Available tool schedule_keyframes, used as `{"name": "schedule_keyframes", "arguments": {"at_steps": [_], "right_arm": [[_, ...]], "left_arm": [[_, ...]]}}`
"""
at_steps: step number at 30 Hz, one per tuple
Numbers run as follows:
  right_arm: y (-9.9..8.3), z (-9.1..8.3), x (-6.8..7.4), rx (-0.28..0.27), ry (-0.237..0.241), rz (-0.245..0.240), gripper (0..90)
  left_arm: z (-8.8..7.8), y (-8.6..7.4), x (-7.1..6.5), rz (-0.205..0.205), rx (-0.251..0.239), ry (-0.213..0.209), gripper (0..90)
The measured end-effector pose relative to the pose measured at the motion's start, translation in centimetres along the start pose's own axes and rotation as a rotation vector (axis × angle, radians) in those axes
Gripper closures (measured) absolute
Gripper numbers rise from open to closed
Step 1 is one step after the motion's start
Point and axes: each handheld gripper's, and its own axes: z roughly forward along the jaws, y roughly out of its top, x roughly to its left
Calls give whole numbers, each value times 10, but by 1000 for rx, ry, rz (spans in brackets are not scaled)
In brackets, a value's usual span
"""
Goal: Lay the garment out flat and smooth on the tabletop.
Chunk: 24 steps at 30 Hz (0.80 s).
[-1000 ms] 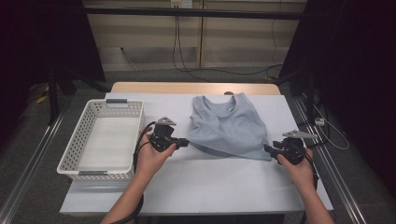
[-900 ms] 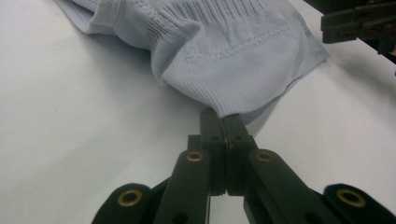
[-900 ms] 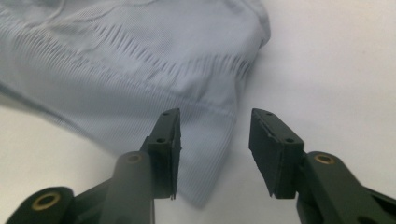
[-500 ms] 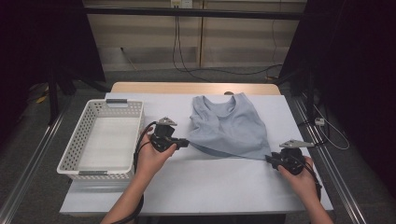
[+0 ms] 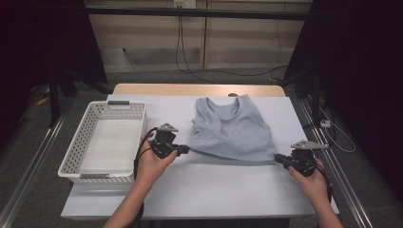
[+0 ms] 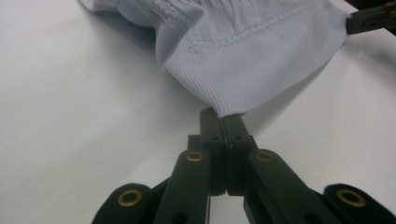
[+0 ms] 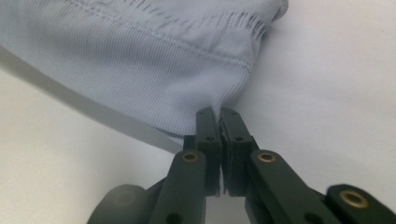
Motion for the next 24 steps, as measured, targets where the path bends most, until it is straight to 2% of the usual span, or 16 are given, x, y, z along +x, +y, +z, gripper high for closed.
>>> {"name": "schedule_keyframes", "arguments": {"at_steps": [5,8,13,20,24], "right_arm": [[-2,2,3,9,5,-15,878],[-2,1,2,6,8,-10,877],[-2,3,1,12,9,-15,876],[-2,3,1,11,8,-12,874],[-2,3,1,10,8,-8,872]], "left_arm": [[2,-5,2,-7,9,-4,888],[2,-6,4,-14,11,-17,850],[1,-6,7,-36,-7,-33,669],[-2,-2,8,-29,-33,-2,394],[-3,2,6,-10,-39,4,348]]}}
